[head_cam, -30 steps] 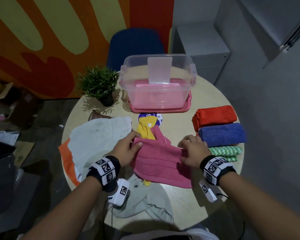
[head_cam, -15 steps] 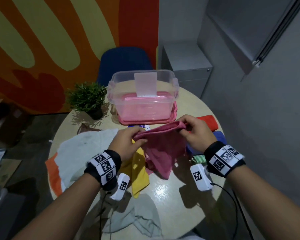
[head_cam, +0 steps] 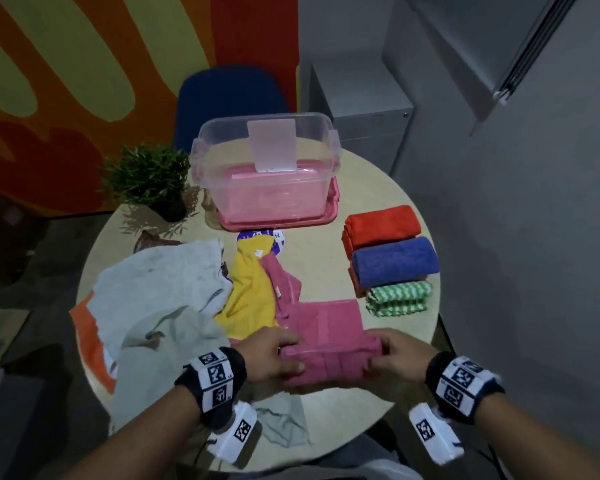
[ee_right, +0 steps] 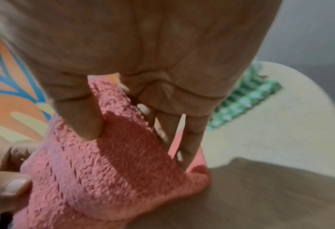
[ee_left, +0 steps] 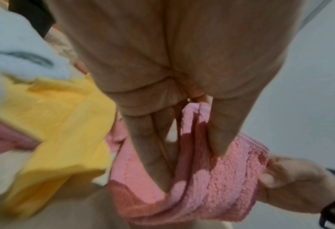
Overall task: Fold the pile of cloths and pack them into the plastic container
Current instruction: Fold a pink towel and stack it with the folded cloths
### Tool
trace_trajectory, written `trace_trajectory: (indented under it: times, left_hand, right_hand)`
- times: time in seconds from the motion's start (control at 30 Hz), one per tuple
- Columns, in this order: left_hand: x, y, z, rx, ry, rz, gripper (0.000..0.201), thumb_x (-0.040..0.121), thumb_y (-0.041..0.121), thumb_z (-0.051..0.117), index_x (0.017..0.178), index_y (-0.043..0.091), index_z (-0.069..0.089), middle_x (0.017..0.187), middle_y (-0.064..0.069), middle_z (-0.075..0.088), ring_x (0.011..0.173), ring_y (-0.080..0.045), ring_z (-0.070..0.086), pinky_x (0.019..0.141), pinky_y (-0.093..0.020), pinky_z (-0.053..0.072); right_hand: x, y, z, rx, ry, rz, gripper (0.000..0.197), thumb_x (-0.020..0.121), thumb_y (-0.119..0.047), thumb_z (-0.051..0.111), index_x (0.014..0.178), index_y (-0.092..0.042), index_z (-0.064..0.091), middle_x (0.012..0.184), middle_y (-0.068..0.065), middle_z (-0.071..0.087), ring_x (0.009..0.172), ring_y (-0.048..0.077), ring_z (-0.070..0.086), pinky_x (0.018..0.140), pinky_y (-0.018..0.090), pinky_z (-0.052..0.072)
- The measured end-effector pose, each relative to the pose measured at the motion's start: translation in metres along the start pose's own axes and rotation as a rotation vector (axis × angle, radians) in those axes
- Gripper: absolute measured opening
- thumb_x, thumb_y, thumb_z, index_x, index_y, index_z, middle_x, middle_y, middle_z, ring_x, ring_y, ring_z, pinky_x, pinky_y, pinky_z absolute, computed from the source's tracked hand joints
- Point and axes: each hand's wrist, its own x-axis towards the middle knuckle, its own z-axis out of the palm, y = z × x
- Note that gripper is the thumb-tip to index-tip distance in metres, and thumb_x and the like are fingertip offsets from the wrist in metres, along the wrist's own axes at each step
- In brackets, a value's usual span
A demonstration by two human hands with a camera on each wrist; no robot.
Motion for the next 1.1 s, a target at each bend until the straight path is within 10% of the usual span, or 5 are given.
trace_trajectory:
  times: [0.17, 0.3, 0.47, 0.83, 1.1]
  left_hand:
    - [0.008, -0.018, 0.023, -0.02, -0.083, -0.12, 0.019, 0.086, 0.023, 0.074, 0.103, 0.019, 0.066, 0.099, -0.005, 0.071, 0.092, -0.022, 0.069, 0.074, -0.02, 0.052]
    - [0.027, -0.023, 0.019, -0.066, 0.108, -0.154, 0.036, 0.081, 0.023, 0.077, 0.103, 0.04, 0.055, 0.11, -0.009, 0.066, 0.1, -0.028, 0.065, 0.089, -0.038, 0.054]
    - [0.059, -0.021, 0.006, -0.105, 0.378, -0.153, 0.036, 0.085, 0.009, 0.07, 0.114, 0.026, 0.057, 0.102, -0.01, 0.066, 0.079, -0.016, 0.059, 0.075, -0.027, 0.052]
    - [0.075, -0.032, 0.013, -0.105, 0.428, -0.128, 0.05, 0.085, -0.011, 0.055, 0.123, 0.021, 0.052, 0.095, 0.002, 0.058, 0.069, -0.005, 0.053, 0.064, -0.01, 0.045]
    - [0.077, -0.04, 0.016, 0.145, 0.545, -0.061, 0.039, 0.09, 0.013, 0.064, 0.127, 0.018, 0.053, 0.122, 0.001, 0.041, 0.104, -0.01, 0.048, 0.099, -0.019, 0.039]
  right_hand:
    - [0.007, 0.036, 0.018, 0.007, -0.064, 0.193, 0.03, 0.07, -0.034, 0.069, 0.1, -0.028, 0.069, 0.1, -0.004, 0.076, 0.097, 0.017, 0.07, 0.097, 0.045, 0.052]
    - [0.022, 0.04, 0.01, -0.012, 0.116, 0.179, 0.017, 0.086, -0.02, 0.066, 0.101, -0.028, 0.065, 0.1, -0.007, 0.073, 0.096, 0.013, 0.068, 0.095, 0.039, 0.053]
    - [0.053, 0.044, 0.001, -0.135, 0.345, 0.208, 0.019, 0.085, -0.022, 0.068, 0.102, -0.016, 0.063, 0.098, 0.003, 0.07, 0.092, 0.021, 0.066, 0.09, 0.039, 0.053]
    - [0.067, 0.048, 0.012, -0.194, 0.554, 0.22, 0.013, 0.091, -0.018, 0.065, 0.095, -0.022, 0.054, 0.082, -0.003, 0.062, 0.077, 0.017, 0.057, 0.069, 0.025, 0.037]
    - [0.06, 0.048, 0.011, -0.052, 0.635, 0.183, 0.022, 0.09, -0.024, 0.069, 0.106, -0.023, 0.055, 0.096, -0.006, 0.064, 0.089, 0.015, 0.061, 0.081, 0.028, 0.045]
